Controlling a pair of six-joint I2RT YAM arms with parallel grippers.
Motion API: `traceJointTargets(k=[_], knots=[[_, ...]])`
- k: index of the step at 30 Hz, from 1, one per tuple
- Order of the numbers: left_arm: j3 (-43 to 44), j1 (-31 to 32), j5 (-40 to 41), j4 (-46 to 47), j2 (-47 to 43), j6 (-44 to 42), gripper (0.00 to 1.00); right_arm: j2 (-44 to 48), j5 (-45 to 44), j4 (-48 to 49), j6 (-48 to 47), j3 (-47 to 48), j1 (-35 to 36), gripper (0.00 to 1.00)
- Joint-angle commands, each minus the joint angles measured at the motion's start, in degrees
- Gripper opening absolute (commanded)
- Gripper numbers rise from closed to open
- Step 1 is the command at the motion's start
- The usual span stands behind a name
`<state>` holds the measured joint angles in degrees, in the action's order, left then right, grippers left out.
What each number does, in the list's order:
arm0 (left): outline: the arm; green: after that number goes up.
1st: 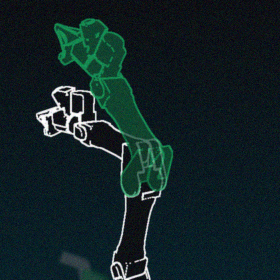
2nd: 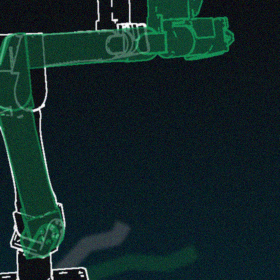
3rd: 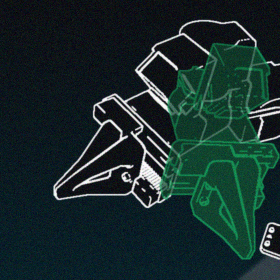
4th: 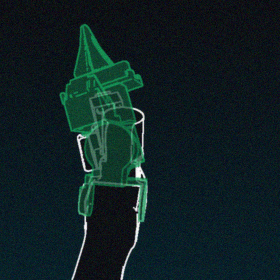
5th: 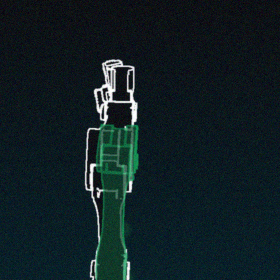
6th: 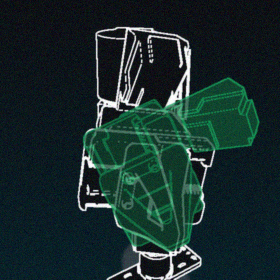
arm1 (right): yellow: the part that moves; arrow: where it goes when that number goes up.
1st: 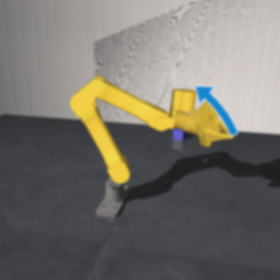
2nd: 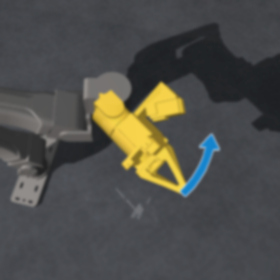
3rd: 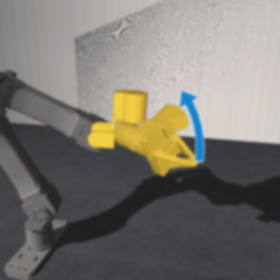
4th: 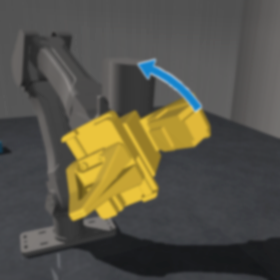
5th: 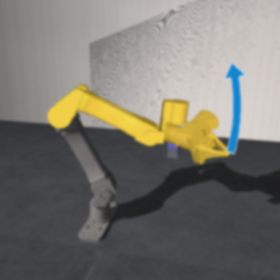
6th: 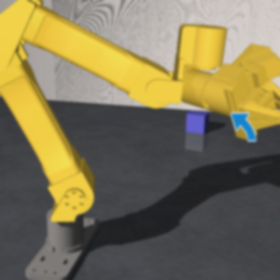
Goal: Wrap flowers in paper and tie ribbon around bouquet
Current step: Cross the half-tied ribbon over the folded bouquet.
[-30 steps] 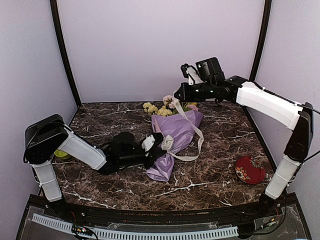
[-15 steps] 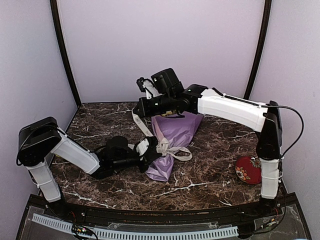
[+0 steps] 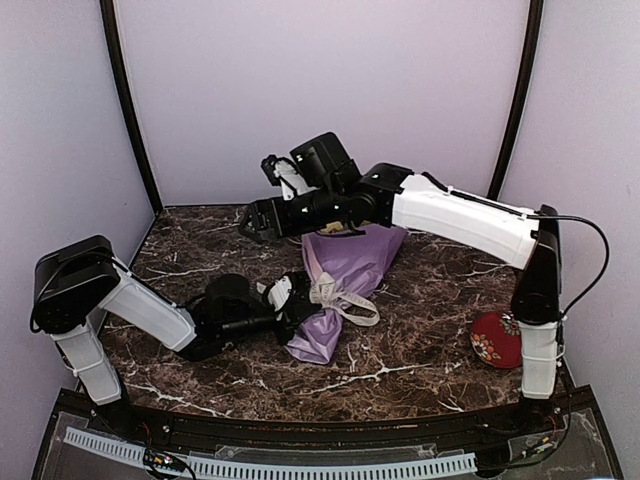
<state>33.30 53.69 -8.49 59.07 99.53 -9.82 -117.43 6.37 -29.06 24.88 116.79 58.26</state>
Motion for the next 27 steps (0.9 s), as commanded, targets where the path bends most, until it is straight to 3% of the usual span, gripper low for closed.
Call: traceJointTargets(k=[1, 4, 7, 13, 18, 24, 26, 27], knots=[[-1.52, 0.54, -0.14, 7.33, 0.73, 3.08, 0.00, 8.06, -3.57, -3.80, -2.66, -4.01, -2.86, 1.00], [-1.76, 0.54, -0.15, 9.50, 1.61, 4.61, 0.00, 14.67, -0.93, -1.08, -3.57, -15.18, -5.64, 0.99], [-1.16, 0.54, -0.17, 9.32, 2.31, 5.63, 0.00, 19.85, 11.08, 5.52, -3.25, -27.32, -9.21, 0.94], [-1.03, 0.54, 0.10, 9.34, 2.93, 6.82, 0.00, 21.43, 19.11, 11.05, -5.72, -38.05, -10.19, 0.83], [-0.86, 0.54, -0.08, 9.36, 3.39, 7.32, 0.00, 18.35, 19.22, 12.50, -7.18, -40.14, -10.20, 0.81], [0.05, 0.54, -0.36, 7.60, 3.59, 6.54, 0.00, 16.03, 23.59, 15.34, -6.25, -40.35, -10.20, 0.70], [0.20, 0.54, -0.31, 7.58, 3.53, 6.49, 0.00, 15.51, 23.88, 14.94, -6.14, -40.27, -10.20, 0.62], [0.19, 0.54, -0.16, 7.56, 3.49, 6.43, 0.00, 15.47, 23.91, 14.57, -6.24, -40.23, -10.22, 0.54]])
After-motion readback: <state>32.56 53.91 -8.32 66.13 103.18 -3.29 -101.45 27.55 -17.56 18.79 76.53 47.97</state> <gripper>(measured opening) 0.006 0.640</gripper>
